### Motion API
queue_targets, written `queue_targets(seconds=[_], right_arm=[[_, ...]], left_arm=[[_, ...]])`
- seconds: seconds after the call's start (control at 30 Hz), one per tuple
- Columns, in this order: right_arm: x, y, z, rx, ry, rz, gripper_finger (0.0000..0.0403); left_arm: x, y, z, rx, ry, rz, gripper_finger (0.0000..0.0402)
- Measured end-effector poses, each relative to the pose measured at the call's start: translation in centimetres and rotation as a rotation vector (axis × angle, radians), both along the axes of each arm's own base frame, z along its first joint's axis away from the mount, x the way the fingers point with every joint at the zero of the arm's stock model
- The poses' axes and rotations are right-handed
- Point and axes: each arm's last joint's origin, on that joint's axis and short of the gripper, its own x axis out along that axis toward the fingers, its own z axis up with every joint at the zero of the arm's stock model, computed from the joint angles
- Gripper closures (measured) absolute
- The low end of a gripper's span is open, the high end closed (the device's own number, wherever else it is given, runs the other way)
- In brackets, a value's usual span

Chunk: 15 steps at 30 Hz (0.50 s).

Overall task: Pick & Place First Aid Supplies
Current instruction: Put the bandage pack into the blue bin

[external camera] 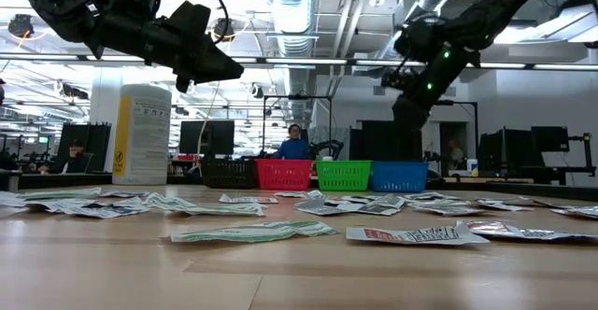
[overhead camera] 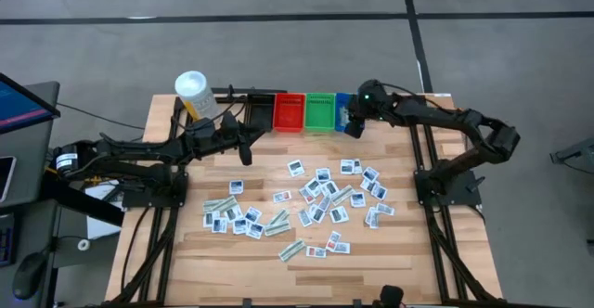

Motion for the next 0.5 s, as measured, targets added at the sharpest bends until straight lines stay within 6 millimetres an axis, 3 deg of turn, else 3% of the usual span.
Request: queue_targets(seconds=[0.13,0.27,0.5], right_arm=[[-0.3,0.6,2.0,-0.044,-0.083,0.031,0.0286],[-0.3,1.8,3.4,-0.042,-0.155,0.168,0.0283],[0.5,3.5,3.8,-0.082,-0.137,0.319,0.0283]], left_arm=[[0.0,-0.1,0.0,0.000,-0.001,-0.006,0.0325],[0.1,-0.3,0.0,0.001,-0.002,-0.017,0.0325],[0.1,-0.4,0.0,-0.024,-0.013,-0.015,0.0325]])
